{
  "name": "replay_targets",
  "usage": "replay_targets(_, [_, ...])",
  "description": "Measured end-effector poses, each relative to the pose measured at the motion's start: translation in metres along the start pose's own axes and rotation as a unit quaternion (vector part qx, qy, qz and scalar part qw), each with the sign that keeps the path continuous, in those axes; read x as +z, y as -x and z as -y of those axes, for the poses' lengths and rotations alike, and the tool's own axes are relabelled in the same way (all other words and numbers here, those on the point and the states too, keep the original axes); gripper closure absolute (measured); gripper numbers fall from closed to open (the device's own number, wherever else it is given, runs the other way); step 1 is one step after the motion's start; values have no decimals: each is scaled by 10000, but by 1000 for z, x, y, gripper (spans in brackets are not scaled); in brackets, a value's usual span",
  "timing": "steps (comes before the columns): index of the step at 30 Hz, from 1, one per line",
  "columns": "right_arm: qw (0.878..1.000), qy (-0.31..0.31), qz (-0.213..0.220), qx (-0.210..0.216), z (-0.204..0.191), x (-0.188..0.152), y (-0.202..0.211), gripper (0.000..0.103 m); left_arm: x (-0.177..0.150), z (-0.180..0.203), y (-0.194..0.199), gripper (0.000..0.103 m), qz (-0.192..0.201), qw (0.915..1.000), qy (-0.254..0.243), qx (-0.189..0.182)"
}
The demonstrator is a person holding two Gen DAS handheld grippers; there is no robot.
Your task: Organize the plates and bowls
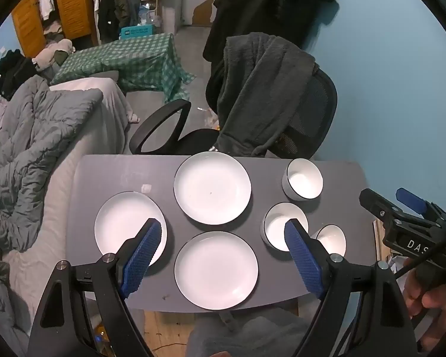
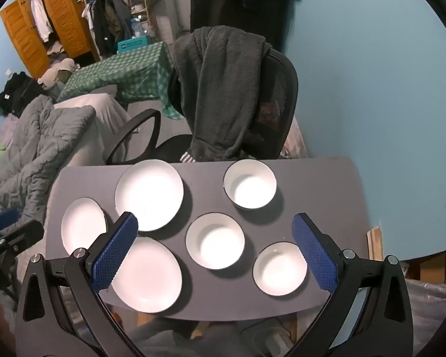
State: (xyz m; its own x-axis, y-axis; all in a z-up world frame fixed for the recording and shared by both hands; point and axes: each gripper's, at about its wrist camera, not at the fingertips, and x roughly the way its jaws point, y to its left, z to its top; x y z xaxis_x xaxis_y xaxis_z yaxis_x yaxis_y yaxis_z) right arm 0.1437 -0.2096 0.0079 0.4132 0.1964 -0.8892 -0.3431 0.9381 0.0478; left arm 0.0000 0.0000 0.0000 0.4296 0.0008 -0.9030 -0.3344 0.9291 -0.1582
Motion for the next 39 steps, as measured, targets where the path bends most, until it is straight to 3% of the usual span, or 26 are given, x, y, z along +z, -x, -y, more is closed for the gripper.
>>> replay_targets(9, [10000, 44, -9, 28, -2, 2, -3, 2, -12, -13, 2, 17, 102, 9997, 202, -71])
replay_targets(18, [9999, 97, -17, 18, -5, 2, -3, 2, -3, -13, 1, 17, 36, 9991, 362, -222])
replay_targets(39, [9999, 136, -24, 63, -11, -6, -3, 2, 0, -3, 4, 17, 25, 9994, 260, -224])
